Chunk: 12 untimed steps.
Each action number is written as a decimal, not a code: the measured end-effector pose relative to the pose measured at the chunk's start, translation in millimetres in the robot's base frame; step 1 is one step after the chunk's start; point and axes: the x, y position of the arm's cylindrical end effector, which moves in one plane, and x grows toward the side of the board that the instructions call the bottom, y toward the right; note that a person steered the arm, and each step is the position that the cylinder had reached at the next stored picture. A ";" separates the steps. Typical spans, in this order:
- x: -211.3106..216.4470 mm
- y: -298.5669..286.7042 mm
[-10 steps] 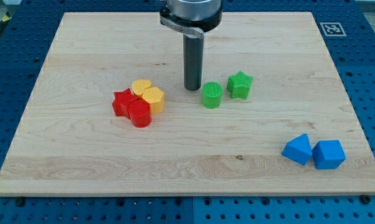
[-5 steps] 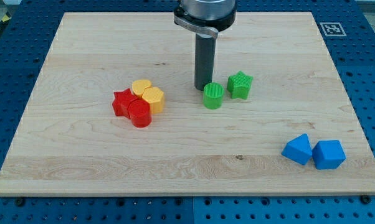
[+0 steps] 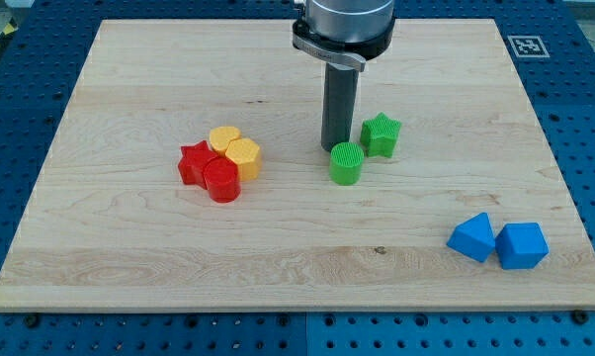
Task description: Place the green circle towards the top of the blue triangle
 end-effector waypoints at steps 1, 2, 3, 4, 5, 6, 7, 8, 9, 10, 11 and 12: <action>3.4 0.0; 6.4 -2.9; 9.4 -18.4; 21.7 -15.7; 30.0 -2.2; 30.3 17.6; 31.9 29.2; 31.9 14.3; 44.7 14.4; 55.5 29.3; 56.5 31.3; 56.5 34.1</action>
